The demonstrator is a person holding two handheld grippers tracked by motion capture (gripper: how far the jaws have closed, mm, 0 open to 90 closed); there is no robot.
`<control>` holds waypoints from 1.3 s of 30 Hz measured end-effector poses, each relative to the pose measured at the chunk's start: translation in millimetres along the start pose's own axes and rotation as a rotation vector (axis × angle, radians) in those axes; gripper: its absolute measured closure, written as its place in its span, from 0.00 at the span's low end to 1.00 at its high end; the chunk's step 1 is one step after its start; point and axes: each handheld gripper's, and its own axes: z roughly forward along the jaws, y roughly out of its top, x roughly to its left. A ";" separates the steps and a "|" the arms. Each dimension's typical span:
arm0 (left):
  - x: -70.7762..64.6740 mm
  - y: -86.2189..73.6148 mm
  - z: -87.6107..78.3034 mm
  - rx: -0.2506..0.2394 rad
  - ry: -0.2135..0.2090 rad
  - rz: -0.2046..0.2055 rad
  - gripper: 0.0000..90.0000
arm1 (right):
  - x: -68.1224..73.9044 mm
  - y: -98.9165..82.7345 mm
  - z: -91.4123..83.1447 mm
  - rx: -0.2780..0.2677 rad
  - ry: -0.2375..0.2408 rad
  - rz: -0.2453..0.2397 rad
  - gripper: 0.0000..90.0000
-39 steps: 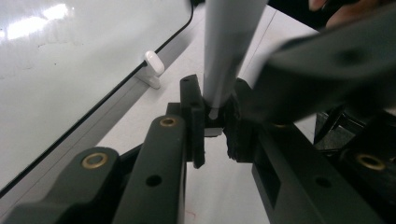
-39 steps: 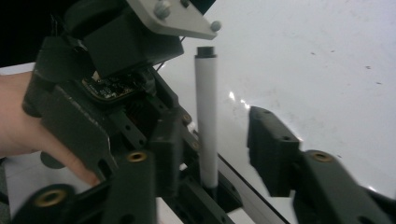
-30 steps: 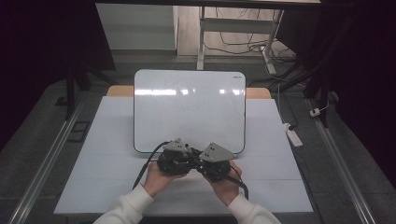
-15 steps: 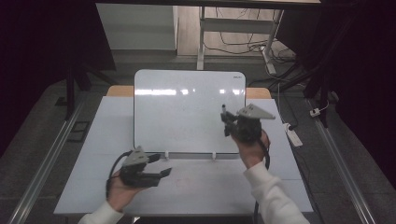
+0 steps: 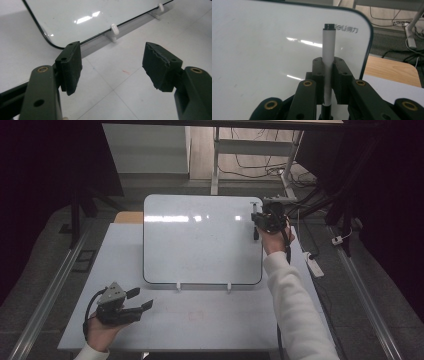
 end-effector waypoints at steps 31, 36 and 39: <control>10.5 -4.1 -1.1 -0.023 0.074 0.013 0.36 | 3.4 -24.3 -36.2 -0.128 0.113 -0.169 0.55; 11.2 -3.7 2.2 -0.019 0.066 0.030 0.33 | 3.3 -65.1 -52.3 -0.141 0.216 -0.194 0.52; 11.4 -3.3 3.8 -0.018 0.066 0.035 0.32 | 2.9 -89.6 -61.7 -0.148 0.260 -0.210 0.50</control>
